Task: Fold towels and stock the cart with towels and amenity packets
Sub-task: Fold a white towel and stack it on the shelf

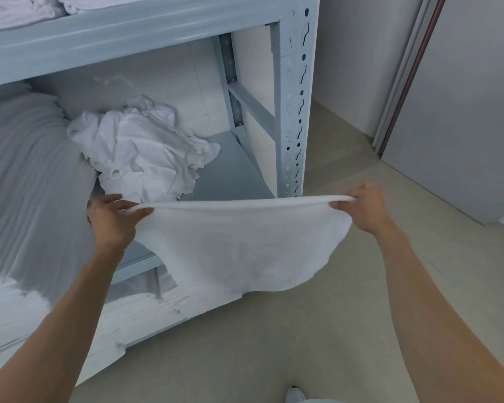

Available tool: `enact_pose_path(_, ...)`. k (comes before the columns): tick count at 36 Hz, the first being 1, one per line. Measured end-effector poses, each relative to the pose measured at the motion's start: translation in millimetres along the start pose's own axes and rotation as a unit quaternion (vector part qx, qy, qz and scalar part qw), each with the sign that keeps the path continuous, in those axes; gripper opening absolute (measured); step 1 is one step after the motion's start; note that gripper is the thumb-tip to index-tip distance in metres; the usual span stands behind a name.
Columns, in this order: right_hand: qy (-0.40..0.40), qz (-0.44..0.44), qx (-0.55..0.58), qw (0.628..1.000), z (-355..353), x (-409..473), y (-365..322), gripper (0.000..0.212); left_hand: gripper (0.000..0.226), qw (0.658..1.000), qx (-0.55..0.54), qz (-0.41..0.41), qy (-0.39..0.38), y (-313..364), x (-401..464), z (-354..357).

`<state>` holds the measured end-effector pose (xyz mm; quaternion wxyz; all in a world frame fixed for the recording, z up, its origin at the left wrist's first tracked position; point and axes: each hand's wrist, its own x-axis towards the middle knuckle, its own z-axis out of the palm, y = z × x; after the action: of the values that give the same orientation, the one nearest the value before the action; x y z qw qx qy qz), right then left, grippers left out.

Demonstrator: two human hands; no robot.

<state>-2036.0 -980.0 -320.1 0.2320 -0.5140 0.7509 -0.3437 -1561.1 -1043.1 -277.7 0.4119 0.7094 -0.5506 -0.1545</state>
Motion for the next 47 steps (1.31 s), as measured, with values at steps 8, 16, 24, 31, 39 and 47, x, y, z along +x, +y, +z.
enact_pose_path(8, 0.071, 0.069, 0.166, 0.981, -4, 6, -6, 0.048, 0.017, 0.995, -0.09, 0.002, -0.048, 15, 2, -14)
enact_pose_path(16, 0.039, 0.146, 0.008, 0.989, 36, 4, -35, 0.045, 0.022, 0.988, -0.025, -0.099, -0.116, 16, -25, 37)
enact_pose_path(24, 0.019, 0.126, 0.083, 0.988, 83, -19, -63, 0.029, 0.024, 0.965, -0.083, -0.161, -0.187, 37, -66, 87)
enact_pose_path(31, 0.127, 0.196, 0.116, 0.965, 44, -5, -38, 0.045, 0.022, 0.956, -0.176, -0.206, -0.112, 23, -46, 65)
enact_pose_path(39, 0.107, 0.125, 0.157, 0.974, 67, -32, -74, 0.045, 0.021, 0.959, -0.17, -0.17, -0.152, 57, -74, 86)
enact_pose_path(47, -0.049, 0.012, 0.156, 0.986, 111, -75, -124, 0.041, 0.022, 0.96, -0.151, -0.086, -0.219, 96, -102, 109)
